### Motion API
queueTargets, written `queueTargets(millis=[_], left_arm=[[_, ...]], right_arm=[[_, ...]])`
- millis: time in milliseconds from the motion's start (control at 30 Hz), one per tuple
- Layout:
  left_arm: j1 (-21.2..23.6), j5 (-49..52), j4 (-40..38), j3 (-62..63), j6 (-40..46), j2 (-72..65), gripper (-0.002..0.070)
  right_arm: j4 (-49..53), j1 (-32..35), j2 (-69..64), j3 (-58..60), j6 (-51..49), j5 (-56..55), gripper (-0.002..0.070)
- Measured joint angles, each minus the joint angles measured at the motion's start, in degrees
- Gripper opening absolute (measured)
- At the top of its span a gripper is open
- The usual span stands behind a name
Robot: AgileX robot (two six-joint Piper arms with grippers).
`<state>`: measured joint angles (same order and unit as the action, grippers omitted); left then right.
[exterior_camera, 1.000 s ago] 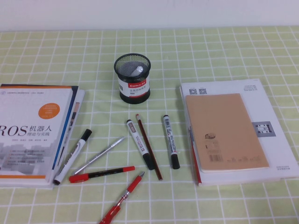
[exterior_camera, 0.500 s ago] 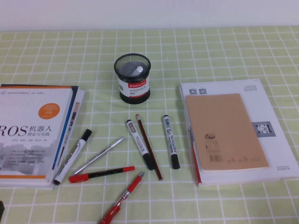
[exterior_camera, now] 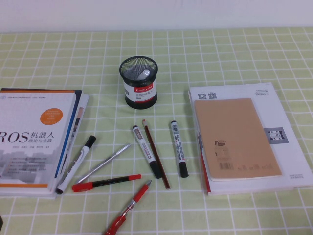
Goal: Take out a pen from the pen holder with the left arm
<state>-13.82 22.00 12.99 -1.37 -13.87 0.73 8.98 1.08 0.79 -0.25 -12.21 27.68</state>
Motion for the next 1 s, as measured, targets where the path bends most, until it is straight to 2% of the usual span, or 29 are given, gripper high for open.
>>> queueTargets(millis=[1000], left_arm=[[0.25,0.09,0.82,0.0,0.33,0.0,0.0]], right_arm=[[0.0,0.0,0.0,0.0,0.0,0.0,-0.0013]])
